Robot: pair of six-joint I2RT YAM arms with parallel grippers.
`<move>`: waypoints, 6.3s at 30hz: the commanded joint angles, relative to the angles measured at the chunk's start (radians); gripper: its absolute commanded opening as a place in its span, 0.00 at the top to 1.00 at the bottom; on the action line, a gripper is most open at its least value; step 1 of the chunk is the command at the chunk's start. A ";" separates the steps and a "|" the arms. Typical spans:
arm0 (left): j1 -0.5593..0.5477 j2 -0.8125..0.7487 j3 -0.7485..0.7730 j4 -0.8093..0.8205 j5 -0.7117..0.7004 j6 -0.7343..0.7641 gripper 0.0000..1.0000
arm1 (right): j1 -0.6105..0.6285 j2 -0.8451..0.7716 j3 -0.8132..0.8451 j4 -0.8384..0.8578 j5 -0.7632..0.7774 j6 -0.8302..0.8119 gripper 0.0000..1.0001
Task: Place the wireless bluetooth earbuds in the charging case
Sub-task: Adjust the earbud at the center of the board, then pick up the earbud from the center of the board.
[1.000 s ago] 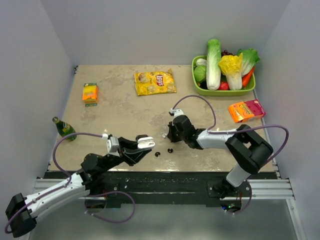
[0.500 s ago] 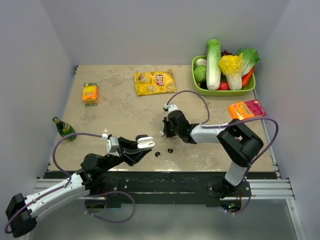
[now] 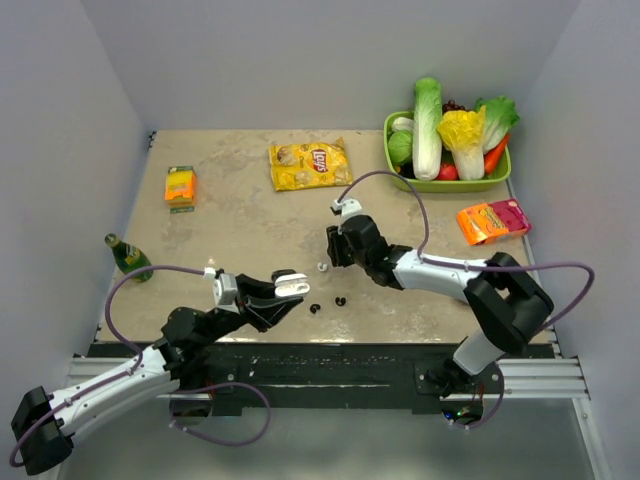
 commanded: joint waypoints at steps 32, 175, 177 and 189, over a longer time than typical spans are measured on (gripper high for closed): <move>0.001 -0.006 -0.041 0.076 0.005 -0.021 1.00 | 0.106 0.123 0.106 -0.042 -0.119 -0.177 0.60; -0.002 -0.043 -0.070 0.053 0.019 -0.039 1.00 | 0.097 0.194 0.180 -0.059 -0.089 -0.115 0.60; -0.002 -0.041 -0.072 0.053 0.019 -0.037 1.00 | 0.094 0.199 0.180 -0.061 -0.086 -0.114 0.60; -0.004 -0.043 -0.078 0.056 0.019 -0.039 1.00 | 0.091 0.197 0.178 -0.085 -0.003 -0.109 0.60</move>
